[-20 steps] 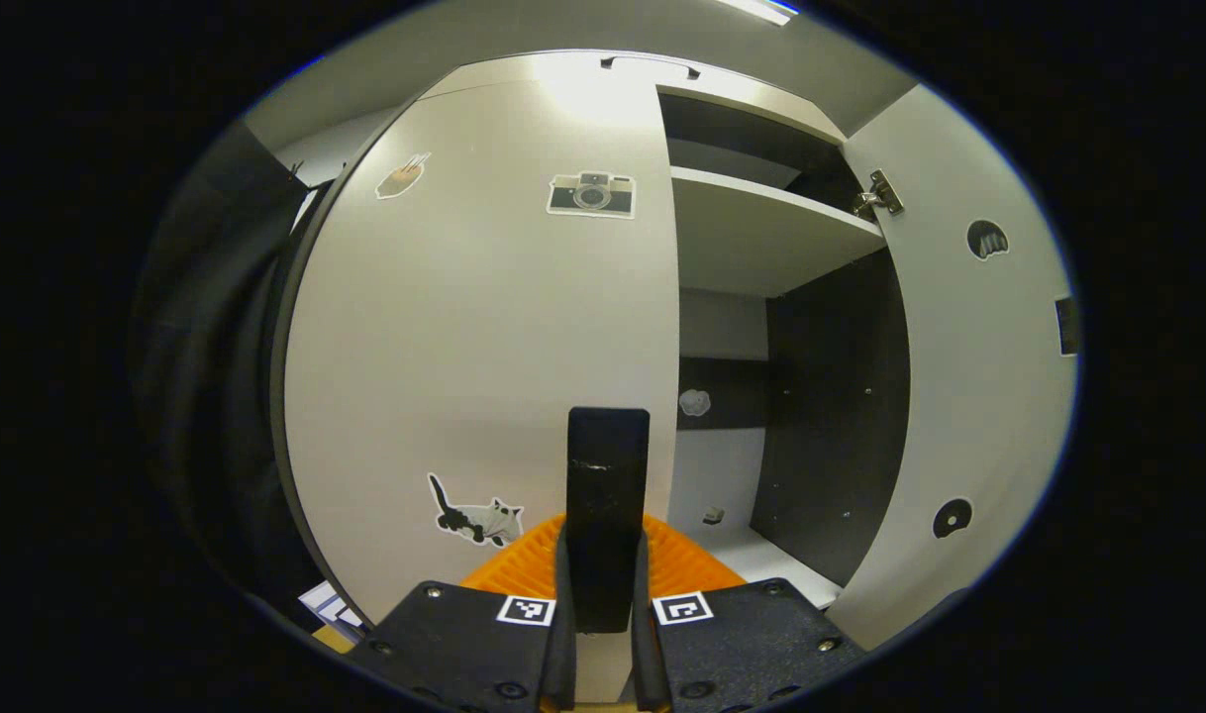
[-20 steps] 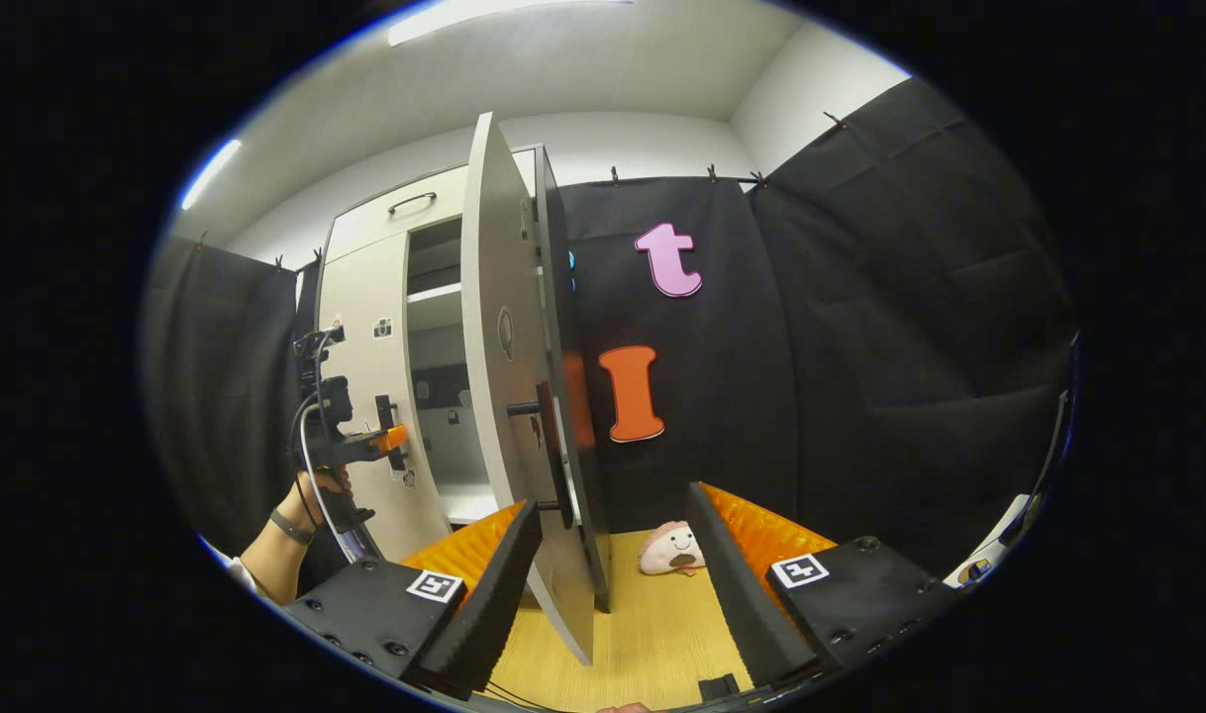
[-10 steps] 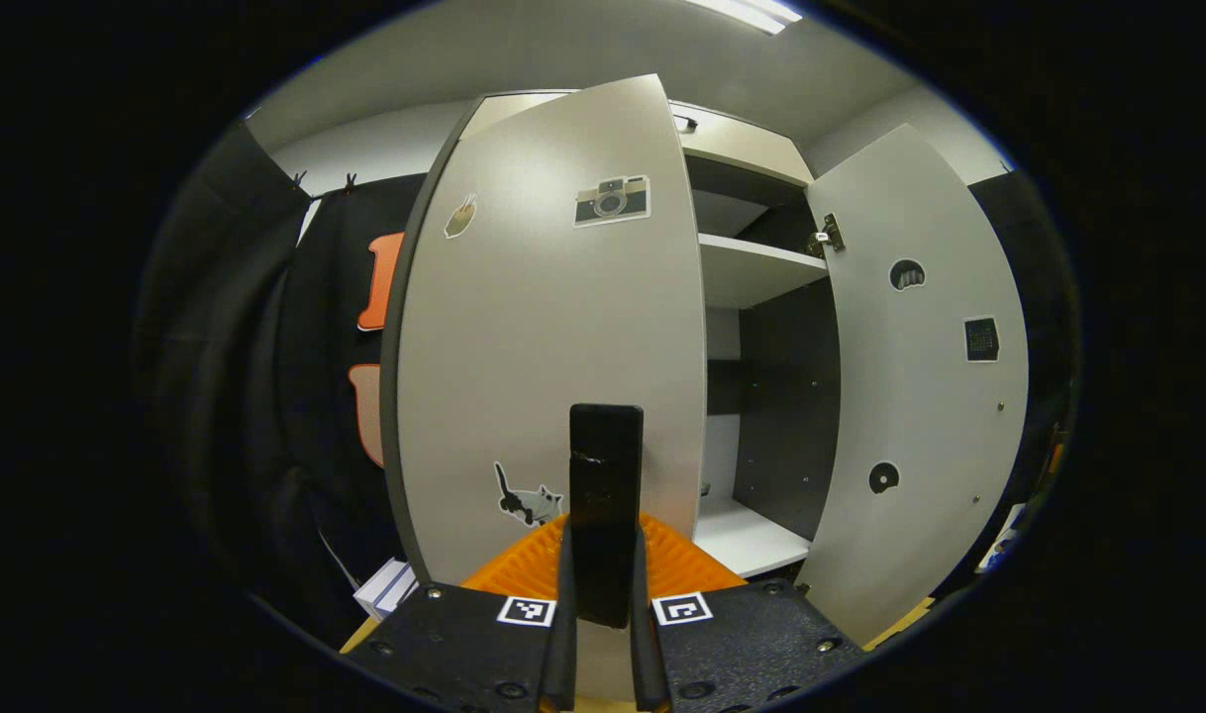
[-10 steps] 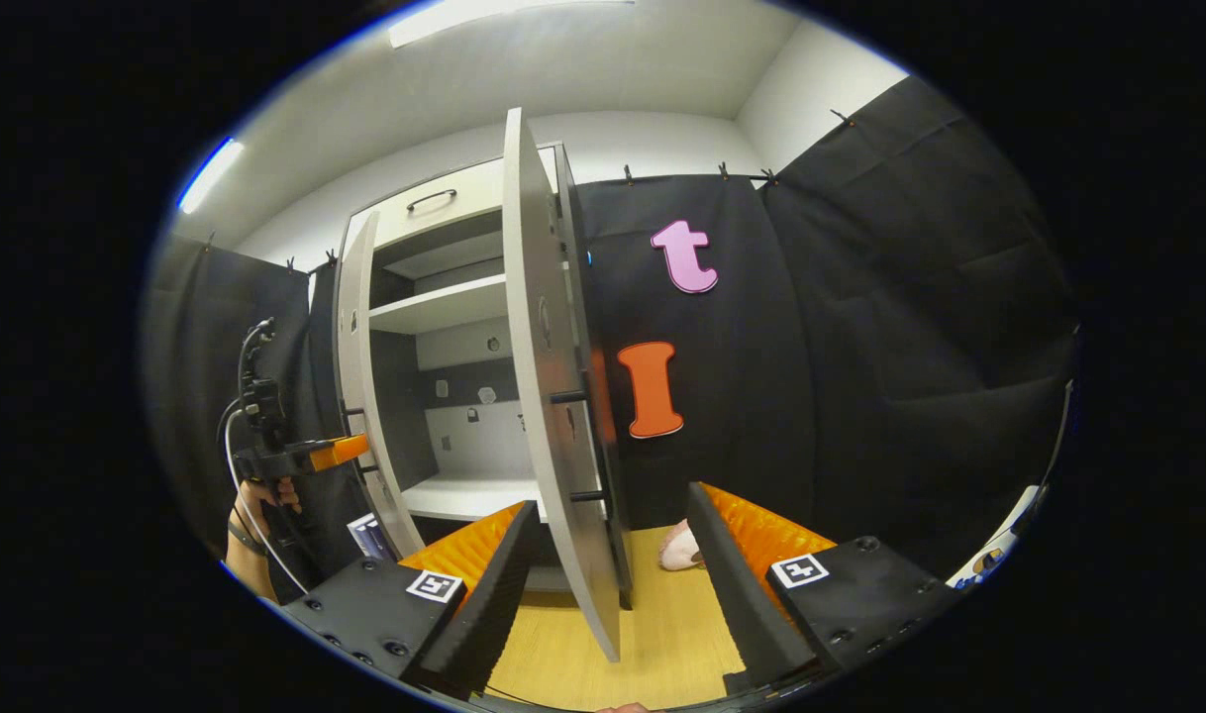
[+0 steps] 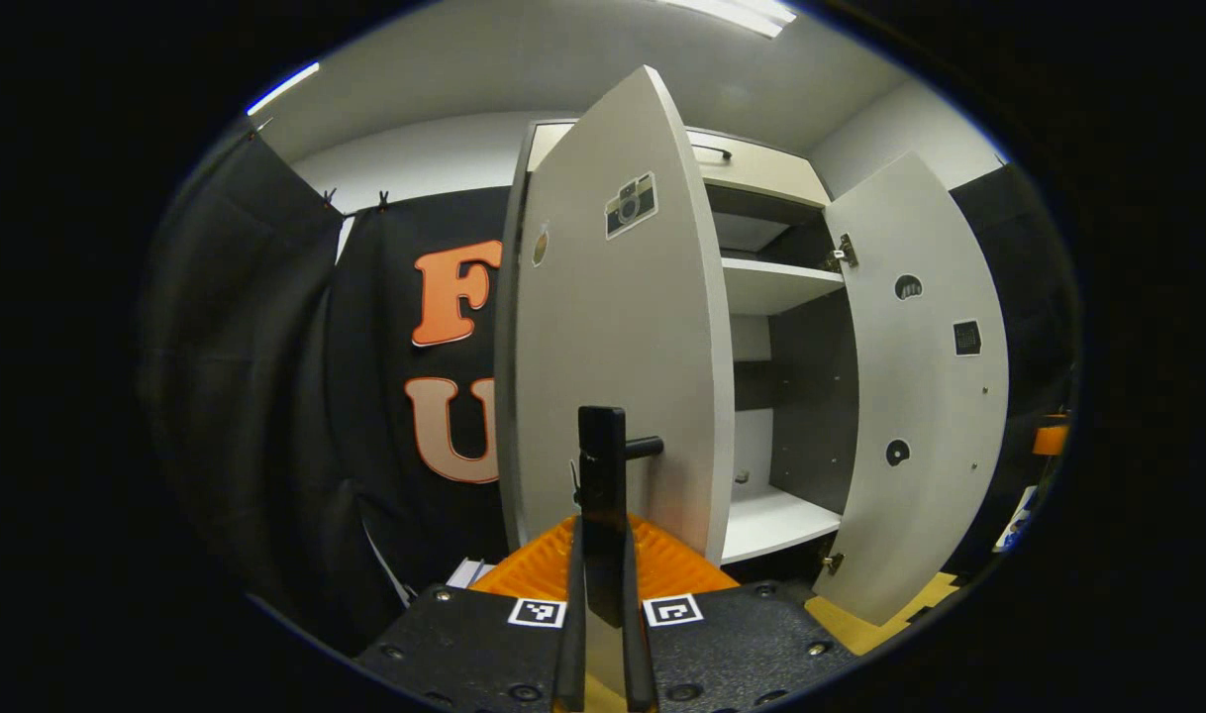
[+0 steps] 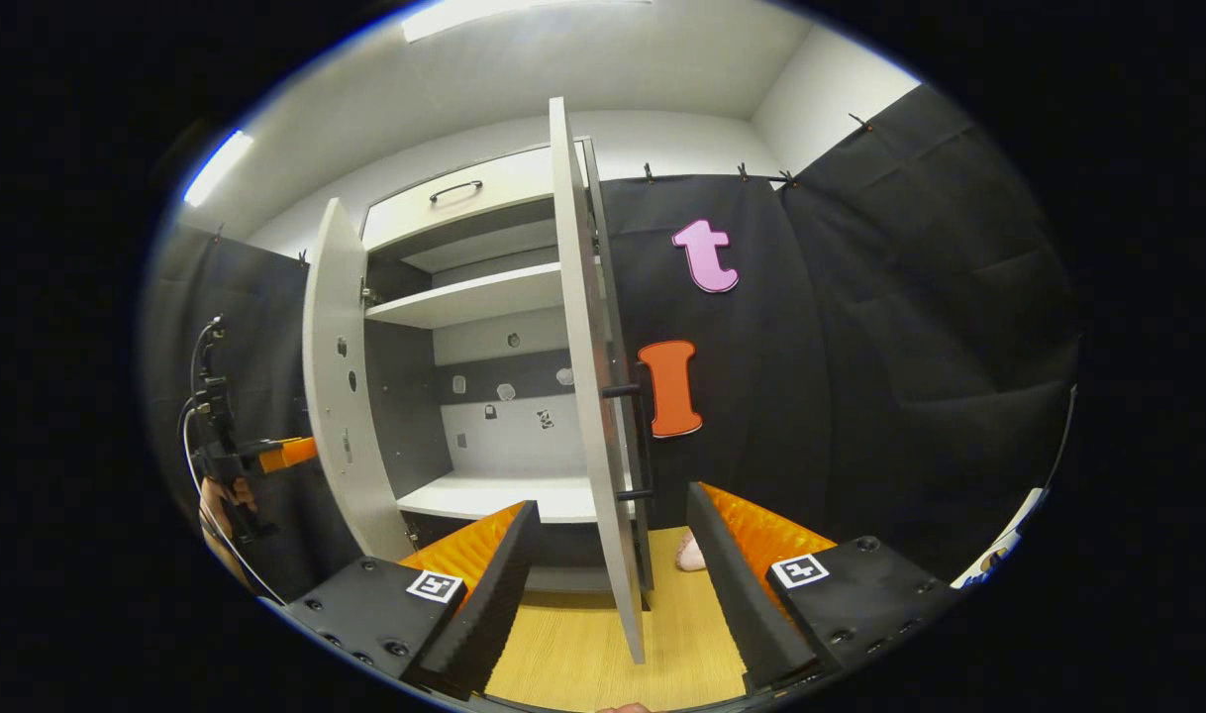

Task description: Open the right door of the double-door shoe cabinet with the right hand, and open the left door with the left hand.

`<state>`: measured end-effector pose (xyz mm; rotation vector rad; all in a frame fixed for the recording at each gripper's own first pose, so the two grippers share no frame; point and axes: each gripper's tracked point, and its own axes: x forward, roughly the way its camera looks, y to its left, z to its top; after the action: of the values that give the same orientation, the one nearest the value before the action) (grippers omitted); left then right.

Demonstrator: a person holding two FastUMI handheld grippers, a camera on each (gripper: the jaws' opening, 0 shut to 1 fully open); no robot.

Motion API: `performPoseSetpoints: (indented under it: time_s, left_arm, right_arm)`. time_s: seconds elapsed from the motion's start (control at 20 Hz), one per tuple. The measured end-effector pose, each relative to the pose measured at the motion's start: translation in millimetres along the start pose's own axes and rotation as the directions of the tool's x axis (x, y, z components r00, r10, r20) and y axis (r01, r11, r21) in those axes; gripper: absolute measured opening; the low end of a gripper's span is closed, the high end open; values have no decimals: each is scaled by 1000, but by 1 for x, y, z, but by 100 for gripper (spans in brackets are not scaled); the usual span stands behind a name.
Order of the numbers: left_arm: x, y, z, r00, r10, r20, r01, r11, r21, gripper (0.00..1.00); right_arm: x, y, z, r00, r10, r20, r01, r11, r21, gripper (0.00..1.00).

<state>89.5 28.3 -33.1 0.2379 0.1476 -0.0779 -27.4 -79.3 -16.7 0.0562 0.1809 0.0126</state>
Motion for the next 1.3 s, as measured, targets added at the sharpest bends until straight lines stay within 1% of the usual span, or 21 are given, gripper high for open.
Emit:
performPoseSetpoints:
  time_s: [0.05, 0.15, 0.2, 0.25, 0.4, 0.5, 0.55, 0.6, 0.65, 0.7, 0.85, 0.9, 1.05, 1.15, 1.2, 1.3]
  left_arm:
    - [-1, 4, 1, 1000, -8, 4, 8, 1000, -7, 12]
    - [-4, 9, 0, 1000, -24, 14, 24, 1000, -12, 12]
    - [-6, 13, 0, 1000, -15, 22, 15, 1000, 3, 12]
    - [-7, 20, 2, 999, 4, 33, -5, 1000, 27, 12]
    - [-13, 52, 5, 994, 94, 60, -100, 989, 112, 10]
    - [-13, 76, 5, 988, 139, 62, -145, 983, 115, 7]
    - [-14, 89, 10, 989, 130, 70, -136, 987, 90, 5]
    - [-13, 94, 11, 991, 112, 69, -114, 993, 39, 2]
    - [-12, 101, 11, 992, 103, 68, -103, 995, 0, 2]
    - [-12, 103, 10, 994, 91, 64, -91, 996, -7, 2]
    - [-12, 108, 13, 996, 62, 72, -63, 998, 18, 2]
    - [-11, 110, 12, 996, 47, 74, -49, 998, 27, 7]
    - [-14, 108, 10, 997, -16, 80, 11, 998, 60, 5]
    - [-23, 108, 7, 996, -43, 73, 37, 996, 85, 5]
    - [-30, 110, 8, 997, -35, 72, 30, 996, 78, 5]
    - [-53, 114, 11, 997, 28, 75, -33, 997, 63, 6]
  right_arm:
    - [3, 3, 0, 1000, 3, -2, -3, 1000, 0, 87]
    - [7, 12, -1, 1000, 14, -5, -14, 1000, 4, 87]
    - [8, 15, -2, 1000, 16, -5, -16, 1000, 2, 87]
    - [8, 17, -4, 1000, 14, -6, -14, 1000, -3, 87]
    - [8, 20, -10, 1000, 4, -9, -4, 1000, -16, 87]
    - [9, 23, -10, 1000, 8, -10, -8, 1000, -11, 87]
    - [11, 24, -8, 1000, 10, -8, -10, 1000, -7, 87]
    - [11, 26, -8, 1000, 11, -6, -11, 1000, -5, 87]
    - [12, 27, -7, 1000, 10, -5, -10, 1000, -3, 87]
    - [13, 28, -7, 1000, 9, -5, -9, 1000, 0, 87]
    - [17, 31, -9, 1000, 4, -17, -4, 1000, -5, 87]
    - [17, 32, -10, 1000, 5, -23, -5, 1000, -7, 87]
    - [19, 42, -9, 999, 19, -35, -19, 1000, -5, 87]
    - [18, 48, -7, 999, 36, -35, -36, 999, -8, 87]
    - [18, 51, -5, 999, 42, -35, -42, 999, -15, 87]
    - [19, 55, -2, 998, 51, -35, -52, 998, -30, 87]
